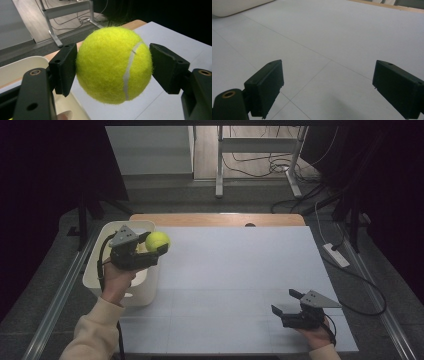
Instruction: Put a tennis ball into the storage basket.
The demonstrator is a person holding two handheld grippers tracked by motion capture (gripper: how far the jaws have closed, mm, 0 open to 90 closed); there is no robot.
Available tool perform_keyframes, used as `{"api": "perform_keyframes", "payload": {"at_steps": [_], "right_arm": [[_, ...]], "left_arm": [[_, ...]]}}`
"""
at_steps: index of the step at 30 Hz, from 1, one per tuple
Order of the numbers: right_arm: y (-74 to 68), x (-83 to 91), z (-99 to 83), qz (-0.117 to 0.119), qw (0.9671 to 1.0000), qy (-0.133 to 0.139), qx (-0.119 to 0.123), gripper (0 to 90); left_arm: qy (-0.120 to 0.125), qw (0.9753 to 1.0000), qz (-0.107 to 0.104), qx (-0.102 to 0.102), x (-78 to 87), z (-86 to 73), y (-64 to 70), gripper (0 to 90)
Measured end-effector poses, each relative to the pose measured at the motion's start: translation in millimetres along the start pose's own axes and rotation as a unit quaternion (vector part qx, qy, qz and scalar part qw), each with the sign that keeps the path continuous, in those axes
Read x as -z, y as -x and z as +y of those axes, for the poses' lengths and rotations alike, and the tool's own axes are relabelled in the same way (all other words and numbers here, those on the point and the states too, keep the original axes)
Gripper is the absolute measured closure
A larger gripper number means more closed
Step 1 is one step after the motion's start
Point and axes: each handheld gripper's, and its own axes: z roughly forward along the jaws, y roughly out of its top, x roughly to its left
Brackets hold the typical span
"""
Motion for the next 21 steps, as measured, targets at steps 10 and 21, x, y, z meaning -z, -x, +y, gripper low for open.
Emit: {"api": "perform_keyframes", "payload": {"at_steps": [10, 21], "right_arm": [[-0.1, 0.0, 0.2, 0.000, 1.0000, 0.000, 0.000, 9.8], [-0.5, -0.4, 0.3, 0.000, 1.0000, 0.000, 0.000, 9.8]], "left_arm": [[-0.005, 0.9998, 0.020, 0.003, 3.5, -1.6, -10.0, 27.0], [-0.017, 0.9988, 0.044, 0.006, 11.0, -3.9, -22.9, 27.0]]}}
